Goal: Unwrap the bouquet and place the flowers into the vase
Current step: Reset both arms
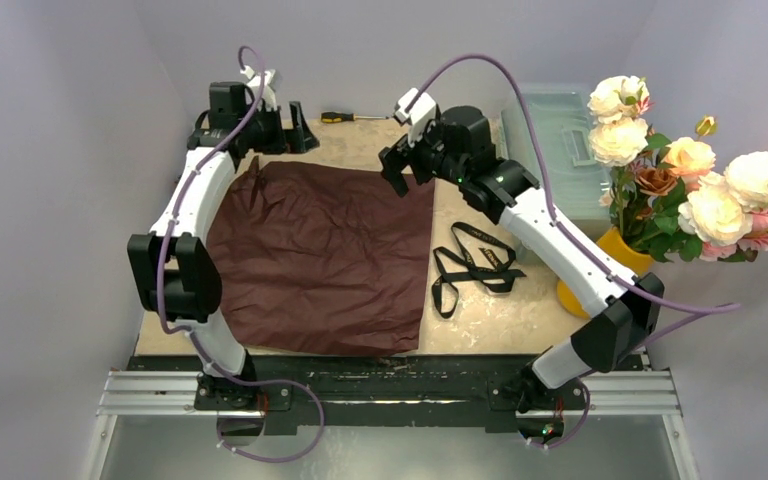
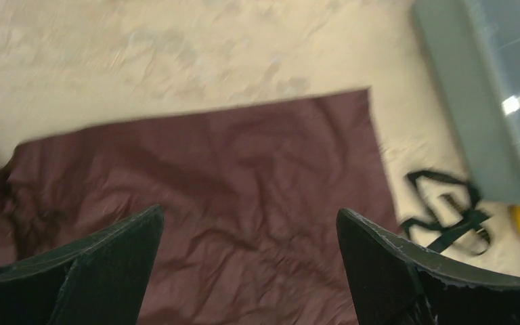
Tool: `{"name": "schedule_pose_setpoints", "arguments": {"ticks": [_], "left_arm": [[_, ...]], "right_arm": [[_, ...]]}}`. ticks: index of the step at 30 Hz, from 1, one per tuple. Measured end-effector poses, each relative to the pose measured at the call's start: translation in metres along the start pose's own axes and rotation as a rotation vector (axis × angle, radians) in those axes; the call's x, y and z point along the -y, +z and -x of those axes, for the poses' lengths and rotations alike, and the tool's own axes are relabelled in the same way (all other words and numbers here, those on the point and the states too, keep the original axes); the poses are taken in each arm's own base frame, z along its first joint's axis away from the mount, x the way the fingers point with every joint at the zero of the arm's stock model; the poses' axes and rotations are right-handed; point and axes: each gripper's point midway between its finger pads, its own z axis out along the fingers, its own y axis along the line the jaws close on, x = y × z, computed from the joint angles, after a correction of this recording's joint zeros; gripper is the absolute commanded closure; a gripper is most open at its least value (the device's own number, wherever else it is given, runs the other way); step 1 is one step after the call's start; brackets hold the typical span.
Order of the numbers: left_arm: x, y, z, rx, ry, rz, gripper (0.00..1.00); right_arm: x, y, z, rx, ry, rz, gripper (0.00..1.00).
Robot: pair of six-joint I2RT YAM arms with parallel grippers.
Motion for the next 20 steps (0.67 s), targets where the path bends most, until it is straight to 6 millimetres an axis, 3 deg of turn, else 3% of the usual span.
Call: {"name": "schedule_pose_setpoints", "arguments": {"ticks": [3, 7, 9, 13, 16, 20], "left_arm": [[-0.028, -0.001, -0.034, -0.129, 0.045, 0.107, 0.00], [-0.057, -0.009, -0.065, -0.245, 0.108, 0.215, 0.00], [-0.069, -0.014, -0.078, -0.286, 0.126, 0.254, 0.00], [-0.086, -0.021, -0.109, -0.370, 0.124, 0.306, 0.00], [-0.090, -0.028, -0.123, -0.407, 0.126, 0.326, 0.00], [-0.091, -0.033, -0.122, -0.404, 0.135, 0.340, 0.00]], "right_arm": [[-0.006, 0.011, -0.027, -0.039, 0.035, 0.007, 0.02], [-0.014, 0.022, -0.067, -0.090, 0.068, 0.016, 0.02], [-0.020, 0.025, -0.096, -0.142, 0.084, 0.024, 0.02], [-0.027, 0.024, -0.131, -0.212, 0.113, 0.030, 0.02], [-0.027, 0.020, -0.139, -0.226, 0.124, 0.026, 0.02], [-0.018, 0.015, -0.126, -0.184, 0.130, 0.005, 0.02]]}}
